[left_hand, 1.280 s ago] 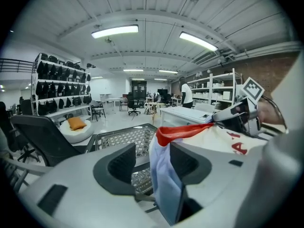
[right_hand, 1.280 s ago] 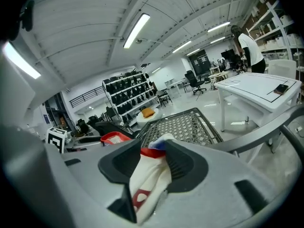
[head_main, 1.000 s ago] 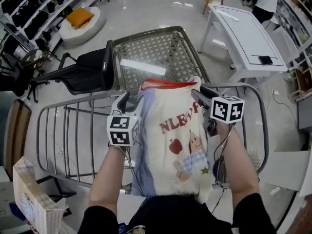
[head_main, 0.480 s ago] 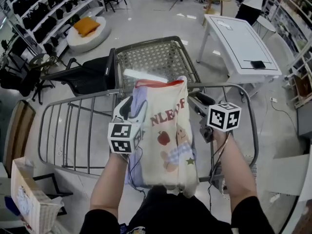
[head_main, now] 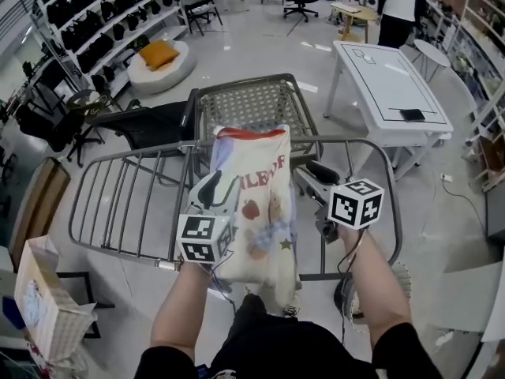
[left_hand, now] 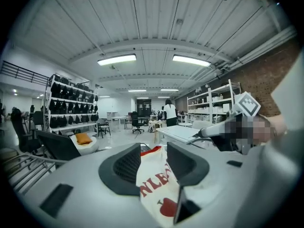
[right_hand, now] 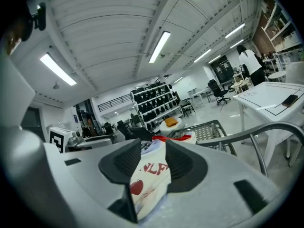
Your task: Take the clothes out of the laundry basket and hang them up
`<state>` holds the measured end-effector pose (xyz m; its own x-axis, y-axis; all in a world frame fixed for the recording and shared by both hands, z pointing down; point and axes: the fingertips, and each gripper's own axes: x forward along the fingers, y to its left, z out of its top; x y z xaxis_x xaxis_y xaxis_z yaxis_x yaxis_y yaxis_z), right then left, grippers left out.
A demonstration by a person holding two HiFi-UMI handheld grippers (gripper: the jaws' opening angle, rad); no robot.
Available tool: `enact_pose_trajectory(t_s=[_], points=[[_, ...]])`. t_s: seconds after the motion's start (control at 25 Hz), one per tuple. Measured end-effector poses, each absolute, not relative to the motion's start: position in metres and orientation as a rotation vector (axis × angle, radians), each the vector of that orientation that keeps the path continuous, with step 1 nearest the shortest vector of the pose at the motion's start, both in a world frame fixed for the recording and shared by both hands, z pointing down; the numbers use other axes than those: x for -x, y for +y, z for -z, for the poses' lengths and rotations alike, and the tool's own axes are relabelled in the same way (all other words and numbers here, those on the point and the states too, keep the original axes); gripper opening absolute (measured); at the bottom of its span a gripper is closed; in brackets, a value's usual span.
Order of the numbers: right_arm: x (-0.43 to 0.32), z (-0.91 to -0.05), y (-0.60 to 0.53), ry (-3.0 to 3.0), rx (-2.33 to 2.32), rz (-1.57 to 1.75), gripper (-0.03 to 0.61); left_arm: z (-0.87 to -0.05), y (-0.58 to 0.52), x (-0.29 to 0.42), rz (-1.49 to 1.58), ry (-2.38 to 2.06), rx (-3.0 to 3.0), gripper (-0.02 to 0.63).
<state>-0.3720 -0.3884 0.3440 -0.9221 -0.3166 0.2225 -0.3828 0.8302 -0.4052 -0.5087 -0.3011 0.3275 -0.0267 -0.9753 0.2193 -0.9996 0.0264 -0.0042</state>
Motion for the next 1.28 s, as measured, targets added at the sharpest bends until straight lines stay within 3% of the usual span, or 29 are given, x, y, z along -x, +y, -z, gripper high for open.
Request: enact_pose_trajectory(t_s=[0.32, 1.04, 1.28], points=[[0.363, -0.323, -0.333, -2.943, -0.367, -0.622, 0.006, -0.317, -0.24, 0.486, -0.177, -2.224, -1.981, 0.043], [0.43, -0.301, -0.213, -2.994, -0.378, -0.59, 0.003, -0.306, -0.113, 0.548, -0.12, -2.176, -2.039, 0.012], [0.422, -0.295, -0.17, -2.988, -0.517, -0.576, 0.003, -0.301, -0.085, 0.55, -0.076, -2.08, -2.15, 0.012]])
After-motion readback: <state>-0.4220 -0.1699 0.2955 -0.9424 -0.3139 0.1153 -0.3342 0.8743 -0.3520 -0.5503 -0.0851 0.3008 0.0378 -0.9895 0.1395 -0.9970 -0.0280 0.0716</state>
